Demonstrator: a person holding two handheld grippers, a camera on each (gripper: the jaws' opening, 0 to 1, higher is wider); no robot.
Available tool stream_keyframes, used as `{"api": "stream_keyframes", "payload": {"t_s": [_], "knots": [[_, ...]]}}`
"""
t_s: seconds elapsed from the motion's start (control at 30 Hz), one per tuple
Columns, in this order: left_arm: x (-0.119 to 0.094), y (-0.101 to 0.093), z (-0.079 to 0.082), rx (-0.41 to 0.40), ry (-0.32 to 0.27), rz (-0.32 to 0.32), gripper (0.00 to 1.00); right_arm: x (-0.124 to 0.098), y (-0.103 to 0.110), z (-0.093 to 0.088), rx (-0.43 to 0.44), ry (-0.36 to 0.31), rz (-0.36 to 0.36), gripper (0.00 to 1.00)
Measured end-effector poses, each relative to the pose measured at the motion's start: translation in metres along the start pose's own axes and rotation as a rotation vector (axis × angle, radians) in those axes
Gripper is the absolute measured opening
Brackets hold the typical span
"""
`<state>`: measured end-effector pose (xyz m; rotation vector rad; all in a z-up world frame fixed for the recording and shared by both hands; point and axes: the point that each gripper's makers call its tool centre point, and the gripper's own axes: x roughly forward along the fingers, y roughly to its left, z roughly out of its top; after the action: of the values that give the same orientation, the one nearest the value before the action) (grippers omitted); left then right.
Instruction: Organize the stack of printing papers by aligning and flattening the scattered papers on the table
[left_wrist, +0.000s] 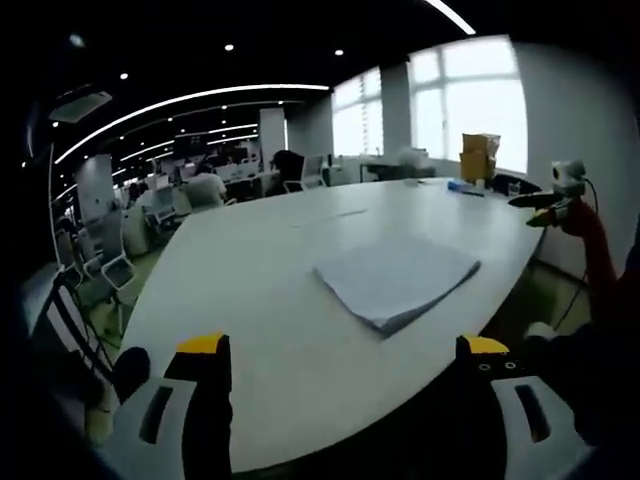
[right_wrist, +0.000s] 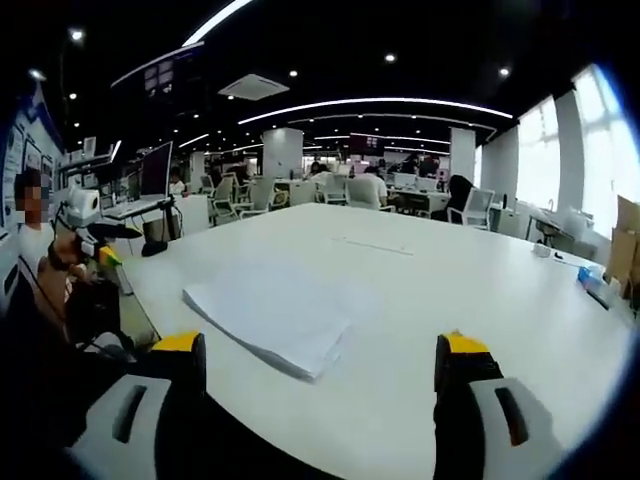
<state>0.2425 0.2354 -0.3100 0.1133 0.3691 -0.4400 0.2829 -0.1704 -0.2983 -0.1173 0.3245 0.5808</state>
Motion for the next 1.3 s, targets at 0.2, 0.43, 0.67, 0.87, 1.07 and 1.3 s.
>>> {"api": "stream_keyframes", "payload": {"t_s": [0.2, 0.43, 0.67, 0.87, 1.07, 1.3], "knots": [[0.0011, -0.0011, -0.0014, 0.004, 0.007, -0.005, 0.95, -0.0001, 0.0003, -0.0009, 0.001, 0.003, 0.002, 0.90], [0.0010, -0.0038, -0.0026, 0.016, 0.009, -0.004, 0.95, 0.0015, 0.0004, -0.0025, 0.008, 0.007, 0.003, 0.90], [0.0008, -0.0041, -0.0057, 0.034, 0.023, 0.009, 0.95, 0.0004, -0.0011, -0.0045, 0.010, 0.012, 0.001, 0.90], [0.0009, -0.0055, -0.0061, 0.036, 0.025, 0.005, 0.95, 0.0008, -0.0006, -0.0058, 0.004, 0.020, 0.002, 0.90], [0.0004, -0.0052, -0.0073, 0.038, 0.029, 0.008, 0.95, 0.0012, -0.0002, -0.0078, -0.006, 0.029, -0.004, 0.90], [-0.0014, -0.0057, -0.0074, 0.039, 0.028, 0.008, 0.95, 0.0012, -0.0025, -0.0100, -0.008, 0.037, -0.007, 0.90]]}}
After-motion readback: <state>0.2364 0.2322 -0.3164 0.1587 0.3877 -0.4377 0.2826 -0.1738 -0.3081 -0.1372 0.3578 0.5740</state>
